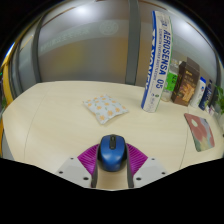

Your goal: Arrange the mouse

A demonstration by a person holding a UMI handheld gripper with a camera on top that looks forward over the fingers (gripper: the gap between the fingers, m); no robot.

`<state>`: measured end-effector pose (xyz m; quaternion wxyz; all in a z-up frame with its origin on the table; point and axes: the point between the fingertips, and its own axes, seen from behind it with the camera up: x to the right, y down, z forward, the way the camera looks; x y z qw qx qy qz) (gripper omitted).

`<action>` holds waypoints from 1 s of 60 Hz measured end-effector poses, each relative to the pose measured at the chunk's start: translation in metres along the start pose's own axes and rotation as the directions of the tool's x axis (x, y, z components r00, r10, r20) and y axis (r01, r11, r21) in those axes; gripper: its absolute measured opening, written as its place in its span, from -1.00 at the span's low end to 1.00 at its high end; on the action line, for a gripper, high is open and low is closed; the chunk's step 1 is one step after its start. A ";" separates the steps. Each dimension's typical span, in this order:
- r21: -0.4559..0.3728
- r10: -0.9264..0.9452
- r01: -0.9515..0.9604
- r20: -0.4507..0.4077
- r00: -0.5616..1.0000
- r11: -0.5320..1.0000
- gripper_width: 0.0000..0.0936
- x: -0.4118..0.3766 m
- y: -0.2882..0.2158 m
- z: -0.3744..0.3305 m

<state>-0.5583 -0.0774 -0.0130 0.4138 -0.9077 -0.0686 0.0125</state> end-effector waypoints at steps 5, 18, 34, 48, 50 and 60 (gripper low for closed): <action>0.002 -0.013 0.013 0.039 0.999 1.000 -0.19 -0.002 -0.003 -0.005; 0.227 0.041 -0.069 0.124 0.991 0.971 -0.21 0.057 -0.127 -0.096; 0.288 0.124 -0.101 -0.063 0.990 0.952 -0.22 0.320 -0.167 -0.102; 0.042 0.122 -0.118 -0.118 0.986 0.992 -0.20 0.422 -0.041 0.006; 0.015 0.121 -0.120 -0.115 0.986 0.993 -0.17 0.425 -0.028 0.014; -0.008 0.130 -0.132 -0.091 0.987 0.991 0.27 0.426 -0.010 0.022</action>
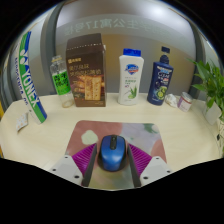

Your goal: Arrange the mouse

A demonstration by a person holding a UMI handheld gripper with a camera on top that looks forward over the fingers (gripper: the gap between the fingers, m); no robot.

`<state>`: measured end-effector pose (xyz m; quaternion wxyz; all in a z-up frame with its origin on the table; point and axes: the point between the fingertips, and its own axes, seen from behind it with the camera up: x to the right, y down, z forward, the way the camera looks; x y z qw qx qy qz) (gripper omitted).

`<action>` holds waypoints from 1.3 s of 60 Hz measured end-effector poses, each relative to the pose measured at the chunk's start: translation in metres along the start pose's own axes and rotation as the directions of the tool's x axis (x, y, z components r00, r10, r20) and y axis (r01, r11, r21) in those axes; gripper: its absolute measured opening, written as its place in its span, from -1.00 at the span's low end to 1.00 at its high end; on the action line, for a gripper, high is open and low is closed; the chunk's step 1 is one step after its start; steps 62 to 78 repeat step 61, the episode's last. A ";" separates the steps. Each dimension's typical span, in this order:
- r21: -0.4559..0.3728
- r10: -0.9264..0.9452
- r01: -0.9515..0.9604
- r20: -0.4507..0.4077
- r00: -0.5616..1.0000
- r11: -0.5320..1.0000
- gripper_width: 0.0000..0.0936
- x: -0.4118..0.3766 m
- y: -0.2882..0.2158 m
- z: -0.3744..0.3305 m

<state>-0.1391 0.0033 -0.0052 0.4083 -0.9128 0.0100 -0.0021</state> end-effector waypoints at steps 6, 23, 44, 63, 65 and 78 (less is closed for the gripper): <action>0.006 -0.004 0.004 0.014 1.000 1.000 0.77 -0.005 -0.003 -0.016; 0.094 -0.031 0.034 -0.038 0.999 0.995 0.83 -0.019 -0.017 -0.139; 0.161 -0.075 0.088 -0.083 0.994 0.983 0.82 -0.041 0.009 -0.300; 0.166 -0.057 0.068 -0.071 0.996 0.984 0.82 -0.053 0.028 -0.334; 0.166 -0.057 0.068 -0.071 0.996 0.984 0.82 -0.053 0.028 -0.334; 0.166 -0.057 0.068 -0.071 0.996 0.984 0.82 -0.053 0.028 -0.334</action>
